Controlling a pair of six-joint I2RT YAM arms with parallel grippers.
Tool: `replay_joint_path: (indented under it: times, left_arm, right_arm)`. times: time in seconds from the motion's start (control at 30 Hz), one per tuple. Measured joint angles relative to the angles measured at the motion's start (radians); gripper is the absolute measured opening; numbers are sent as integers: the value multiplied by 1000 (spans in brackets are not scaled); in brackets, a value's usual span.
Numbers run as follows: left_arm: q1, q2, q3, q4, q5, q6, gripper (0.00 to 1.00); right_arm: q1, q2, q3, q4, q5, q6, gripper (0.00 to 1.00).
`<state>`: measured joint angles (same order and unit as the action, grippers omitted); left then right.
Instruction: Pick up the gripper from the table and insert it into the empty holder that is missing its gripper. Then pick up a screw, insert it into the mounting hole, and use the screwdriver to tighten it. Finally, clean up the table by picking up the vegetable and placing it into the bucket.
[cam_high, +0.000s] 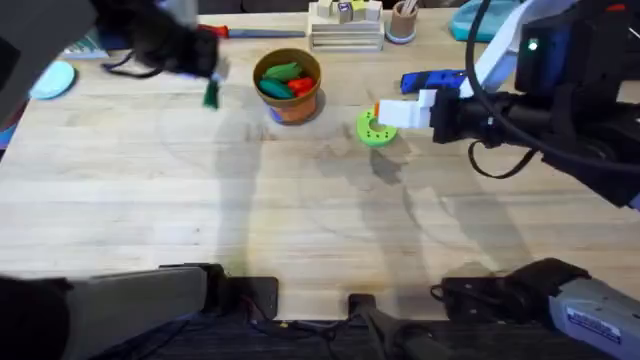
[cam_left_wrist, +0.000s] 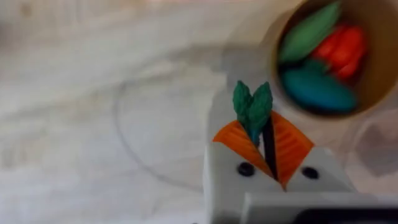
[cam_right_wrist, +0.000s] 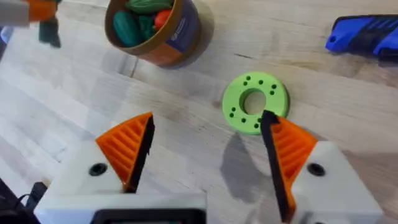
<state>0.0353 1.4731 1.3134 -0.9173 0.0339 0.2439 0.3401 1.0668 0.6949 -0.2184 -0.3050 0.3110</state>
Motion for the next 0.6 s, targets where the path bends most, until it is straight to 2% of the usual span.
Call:
replay_joint_path:
  times: [0.13, 0.33, 0.43, 0.6]
  left_arm:
    - [-112, -8, 9, 118, 33, -14, 30]
    - [-230, 8, 10, 218, 84, -35, 30]
    - [-262, 51, 10, 260, 98, -65, 30]
    - [-275, 151, 10, 336, 105, -187, 30]
  right_arm:
    - [0, 0, 0, 0, 0, 0, 993]
    - [0, 0, 0, 0, 0, 0, 992]
    - [0, 0, 0, 0, 0, 0, 992]
    - [0, 0, 0, 0, 0, 0, 992]
